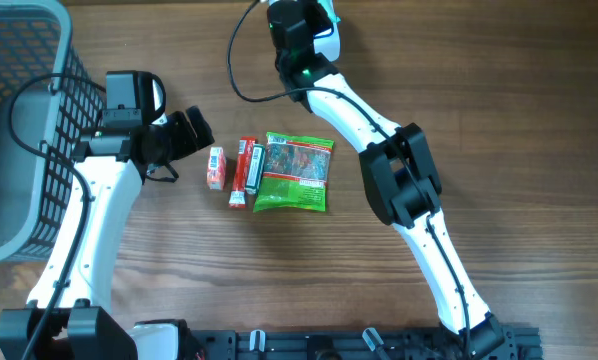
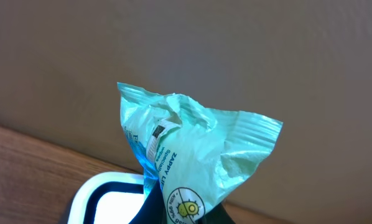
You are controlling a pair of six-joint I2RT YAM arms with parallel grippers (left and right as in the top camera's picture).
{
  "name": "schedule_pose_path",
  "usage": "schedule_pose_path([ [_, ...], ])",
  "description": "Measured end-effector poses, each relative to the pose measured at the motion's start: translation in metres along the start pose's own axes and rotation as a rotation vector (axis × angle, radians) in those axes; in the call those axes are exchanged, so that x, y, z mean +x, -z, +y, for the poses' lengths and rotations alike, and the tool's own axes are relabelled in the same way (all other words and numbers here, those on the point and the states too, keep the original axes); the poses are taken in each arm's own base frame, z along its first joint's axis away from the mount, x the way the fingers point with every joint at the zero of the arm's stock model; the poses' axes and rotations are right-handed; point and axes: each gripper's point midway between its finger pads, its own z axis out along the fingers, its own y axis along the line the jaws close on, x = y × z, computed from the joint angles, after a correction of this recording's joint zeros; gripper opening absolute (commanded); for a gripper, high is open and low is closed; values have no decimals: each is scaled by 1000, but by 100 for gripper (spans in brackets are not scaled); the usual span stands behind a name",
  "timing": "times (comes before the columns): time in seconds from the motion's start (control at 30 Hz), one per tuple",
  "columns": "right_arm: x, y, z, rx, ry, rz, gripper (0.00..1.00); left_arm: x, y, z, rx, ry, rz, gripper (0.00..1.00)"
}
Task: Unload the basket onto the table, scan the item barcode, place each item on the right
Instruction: 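Hold the wipes pack barcode under the white scanner with right gripper, then lower the wipes pack onto the table at right and release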
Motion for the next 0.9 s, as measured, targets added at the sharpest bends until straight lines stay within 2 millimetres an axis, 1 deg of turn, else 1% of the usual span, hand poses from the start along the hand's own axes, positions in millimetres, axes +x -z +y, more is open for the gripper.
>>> schedule_pose_path([
  [0.07, 1, 0, -1, 6, -41, 4, 4, 0, 0, 0, 0, 0, 0, 100],
  [0.2, 1, 0, -3, 13, -69, 6, 4, 0, 0, 0, 0, 0, 0, 100],
  [0.33, -11, -2, -20, 81, -136, -40, 4, 0, 0, 0, 0, 0, 0, 100],
  [0.4, -13, -1, -25, 93, -115, -39, 4, 0, 0, 0, 0, 0, 0, 100],
  [0.47, -9, 1, -27, 77, -61, 1, 4, 0, 0, 0, 0, 0, 0, 100],
  [0.5, -11, 5, -32, 58, -23, 32, 4, 0, 0, 0, 0, 0, 0, 100],
  [0.57, -23, 18, -49, 31, 16, 68, 4, 0, 0, 0, 0, 0, 0, 100],
  [0.63, -41, 43, -79, -5, 56, 121, 4, 0, 0, 0, 0, 0, 1, 100],
  [0.7, -55, 75, -112, -52, 77, 178, 4, 0, 0, 0, 0, 0, 1, 100],
  [0.77, -68, 113, -152, -118, 61, 219, 4, 0, 0, 0, 0, 0, 1, 100],
  [0.8, -67, 127, -166, -149, 46, 247, 4, 0, 0, 0, 0, 0, 0, 100],
  [0.83, -61, 142, -180, -189, 33, 289, 4, 0, 0, 0, 0, 0, 0, 100],
  [0.87, -50, 155, -199, -226, -13, 341, 4, 0, 0, 0, 0, 0, 1, 100],
  [0.9, -38, 159, -210, -248, -47, 388, 4, 0, 0, 0, 1, 0, 0, 100],
])
